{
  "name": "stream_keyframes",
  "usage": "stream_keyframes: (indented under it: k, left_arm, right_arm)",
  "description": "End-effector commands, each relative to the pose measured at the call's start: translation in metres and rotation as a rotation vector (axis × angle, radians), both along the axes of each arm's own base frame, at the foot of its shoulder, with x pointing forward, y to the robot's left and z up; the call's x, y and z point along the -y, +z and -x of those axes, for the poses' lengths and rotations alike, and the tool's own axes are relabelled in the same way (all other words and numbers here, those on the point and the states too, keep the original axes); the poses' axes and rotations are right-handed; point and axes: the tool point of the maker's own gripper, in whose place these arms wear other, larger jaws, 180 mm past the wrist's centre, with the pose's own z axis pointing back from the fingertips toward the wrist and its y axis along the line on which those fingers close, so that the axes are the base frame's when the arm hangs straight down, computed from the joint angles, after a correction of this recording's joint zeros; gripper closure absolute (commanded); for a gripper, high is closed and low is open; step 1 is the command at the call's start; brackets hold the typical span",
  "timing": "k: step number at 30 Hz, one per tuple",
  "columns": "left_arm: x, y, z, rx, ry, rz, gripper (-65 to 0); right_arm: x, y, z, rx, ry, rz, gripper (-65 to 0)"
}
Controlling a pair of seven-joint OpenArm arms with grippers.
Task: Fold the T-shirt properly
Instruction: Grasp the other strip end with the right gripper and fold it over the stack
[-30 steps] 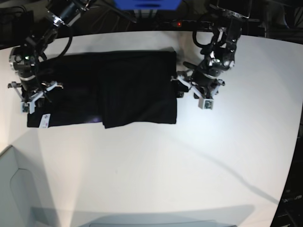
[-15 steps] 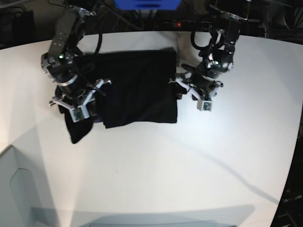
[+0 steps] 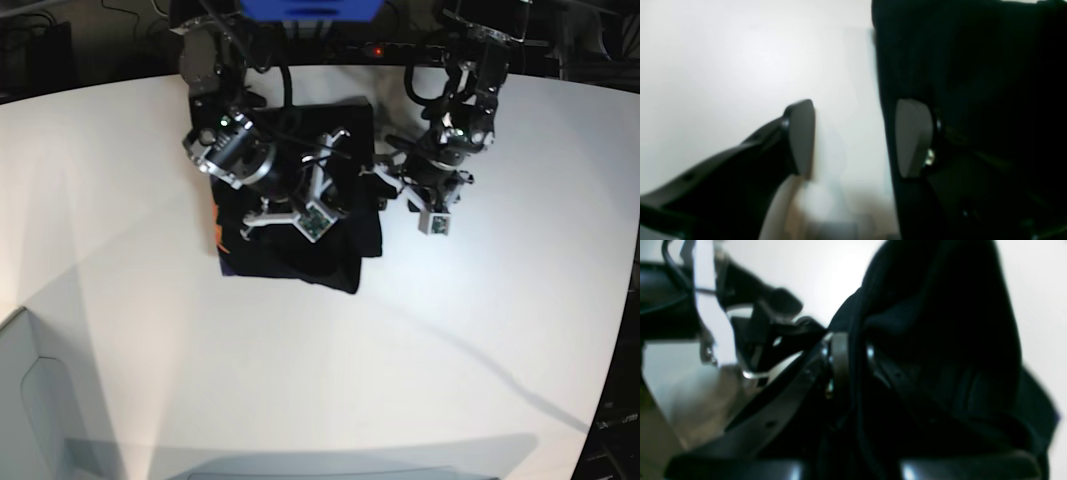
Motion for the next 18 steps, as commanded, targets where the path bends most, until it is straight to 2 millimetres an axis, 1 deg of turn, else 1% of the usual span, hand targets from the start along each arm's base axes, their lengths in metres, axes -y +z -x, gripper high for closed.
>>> stream_keyframes:
  k: [1,3,6,9,12,14,16,18]
  left_arm:
    - [-0.001,0.01,-0.007,0.036,0.002,0.002,-37.5]
    - [-0.002,0.01,-0.007,0.036,0.003,0.001,-37.5]
    - [-0.002,0.011,-0.007,0.04,0.005,0.002,-37.5]
    - [-0.001,0.013,-0.007,0.044,0.005,0.004,-37.5]
    - [0.0,0.017,-0.008,0.053,0.004,0.009,-37.5]
    - [0.001,0.017,-0.006,0.054,0.002,0.01,-37.5]
    - [0.002,0.024,-0.007,0.071,-0.002,0.012,-37.5]
    - [0.002,0.031,-0.007,0.09,-0.001,0.014,-37.5]
  right_arm:
    - [-0.006,0.007,-0.006,0.021,0.008,-0.036,0.0]
    - [-0.009,-0.003,-0.008,-0.005,0.017,-0.03,0.0]
    - [-0.012,-0.01,-0.009,-0.024,0.027,-0.025,0.0]
    - [-0.018,-0.012,-0.009,-0.028,0.049,-0.023,0.0]
    - [-0.027,-0.007,-0.008,-0.015,0.078,-0.022,-0.1]
    - [-0.033,-0.005,-0.005,-0.009,0.099,-0.022,-6.7]
    - [-0.036,-0.003,-0.003,-0.005,0.11,-0.024,-16.6]
    - [-0.035,0.005,-0.004,0.02,0.103,-0.035,-27.3]
